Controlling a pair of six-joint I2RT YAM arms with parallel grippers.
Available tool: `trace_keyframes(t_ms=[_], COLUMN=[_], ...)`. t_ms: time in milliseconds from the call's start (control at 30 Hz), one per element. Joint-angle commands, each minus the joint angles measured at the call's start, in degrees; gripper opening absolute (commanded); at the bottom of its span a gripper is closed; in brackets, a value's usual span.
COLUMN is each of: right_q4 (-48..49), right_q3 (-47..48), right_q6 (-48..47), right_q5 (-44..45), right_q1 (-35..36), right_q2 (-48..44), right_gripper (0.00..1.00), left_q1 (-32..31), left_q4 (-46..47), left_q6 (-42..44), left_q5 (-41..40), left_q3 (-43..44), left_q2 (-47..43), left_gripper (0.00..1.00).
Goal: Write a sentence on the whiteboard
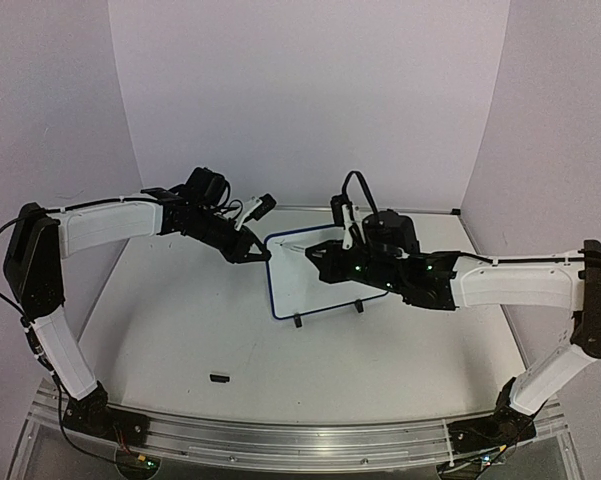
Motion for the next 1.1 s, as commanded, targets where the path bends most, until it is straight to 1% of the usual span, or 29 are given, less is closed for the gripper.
trace_keyframes(t_ms=[0,800,1067], right_q4=[0.85,-2.34,-3.13], right_q3=[2.21,0.08,-0.25], right_q6=[-0.36,1.81,2.02], right_q5=[1.41,0.36,-0.70], right_q1=[-0.22,-0.22,-0.18], right_q2=[0.92,2.77,2.04], right_gripper=[0.00,0.00,0.00], left_q1=[-0.58,-0.97,-1.01], left_q4=[-0.77,-1.00,-1.04], left_q6=[1.43,1.54,1.56], left_q5=[-2.14,-2.42,-2.68], left_q3=[1.73,1.84,1.84], left_q2=[0.19,0.04,-0.07], left_gripper=[0.00,0.00,0.00])
